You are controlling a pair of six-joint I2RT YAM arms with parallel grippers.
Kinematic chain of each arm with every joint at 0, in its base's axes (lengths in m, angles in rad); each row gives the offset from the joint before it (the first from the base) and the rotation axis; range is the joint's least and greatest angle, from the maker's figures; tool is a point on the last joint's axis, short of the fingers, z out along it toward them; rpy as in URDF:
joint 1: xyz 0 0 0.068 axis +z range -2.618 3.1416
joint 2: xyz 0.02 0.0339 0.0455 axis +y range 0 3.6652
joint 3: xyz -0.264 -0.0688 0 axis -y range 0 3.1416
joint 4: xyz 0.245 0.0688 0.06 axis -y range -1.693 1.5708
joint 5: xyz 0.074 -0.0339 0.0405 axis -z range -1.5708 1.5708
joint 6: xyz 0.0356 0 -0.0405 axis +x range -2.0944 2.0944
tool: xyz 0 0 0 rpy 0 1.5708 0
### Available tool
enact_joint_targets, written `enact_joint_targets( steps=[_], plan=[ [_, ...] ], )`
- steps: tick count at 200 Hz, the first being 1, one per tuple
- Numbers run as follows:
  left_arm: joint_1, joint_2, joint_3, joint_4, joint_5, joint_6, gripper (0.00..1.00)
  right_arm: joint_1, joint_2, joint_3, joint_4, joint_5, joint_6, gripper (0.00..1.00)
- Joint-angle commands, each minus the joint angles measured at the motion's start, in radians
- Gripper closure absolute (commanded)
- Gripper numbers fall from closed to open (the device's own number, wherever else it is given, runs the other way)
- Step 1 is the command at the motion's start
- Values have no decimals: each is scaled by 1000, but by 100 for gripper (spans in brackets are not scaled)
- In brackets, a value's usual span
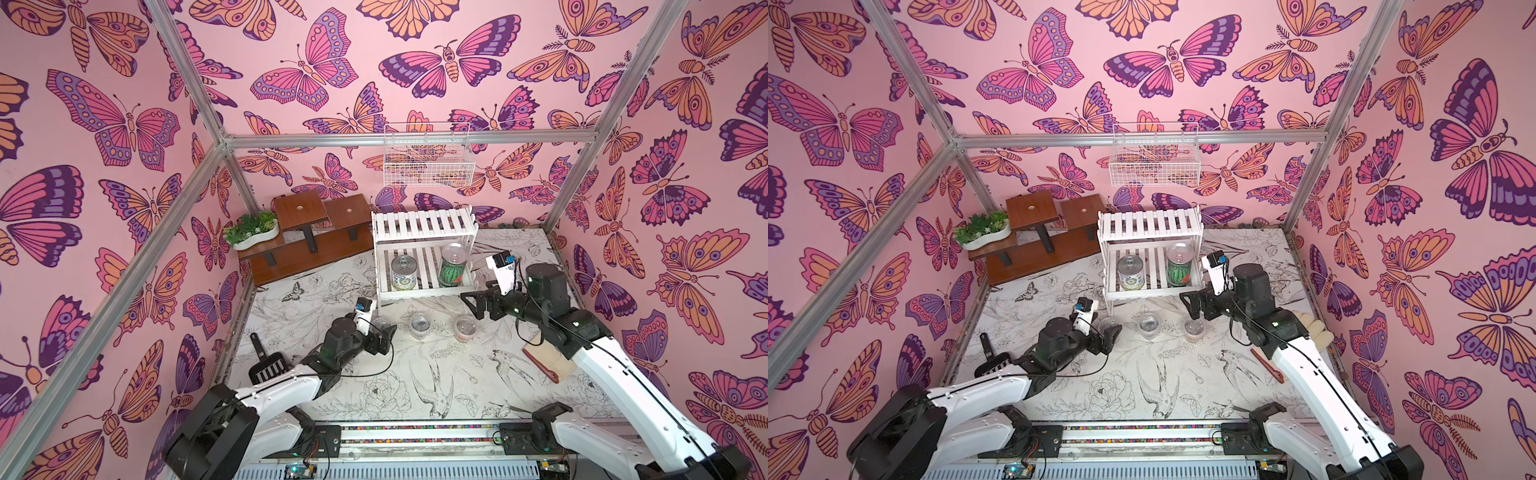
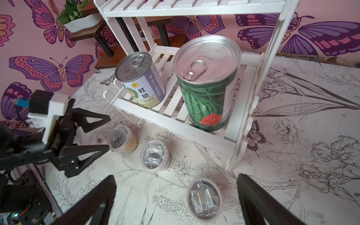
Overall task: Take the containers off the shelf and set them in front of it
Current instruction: 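Place the container at the center of the board, then pick up a container from the shelf.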
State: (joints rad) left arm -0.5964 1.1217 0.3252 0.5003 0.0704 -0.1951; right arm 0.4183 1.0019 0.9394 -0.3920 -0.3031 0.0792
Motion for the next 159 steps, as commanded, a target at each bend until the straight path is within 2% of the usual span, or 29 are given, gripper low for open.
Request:
enact_joint_targets(
  steps=[1,44,78,104,159],
  plan=[
    [-4,-63,61,-149,2,17,0,-9,30,43,68,43,-33,1],
    [7,-161,154,-356,-21,0,0,-10,119,76,154,60,-60,1],
    [63,-181,224,-463,11,-21,0,-10,185,98,220,97,-90,1],
    [107,-180,264,-494,53,-32,0,-10,244,128,253,93,-106,1],
    [138,-165,323,-537,87,-26,0,-9,336,191,271,66,-133,1]
  ],
)
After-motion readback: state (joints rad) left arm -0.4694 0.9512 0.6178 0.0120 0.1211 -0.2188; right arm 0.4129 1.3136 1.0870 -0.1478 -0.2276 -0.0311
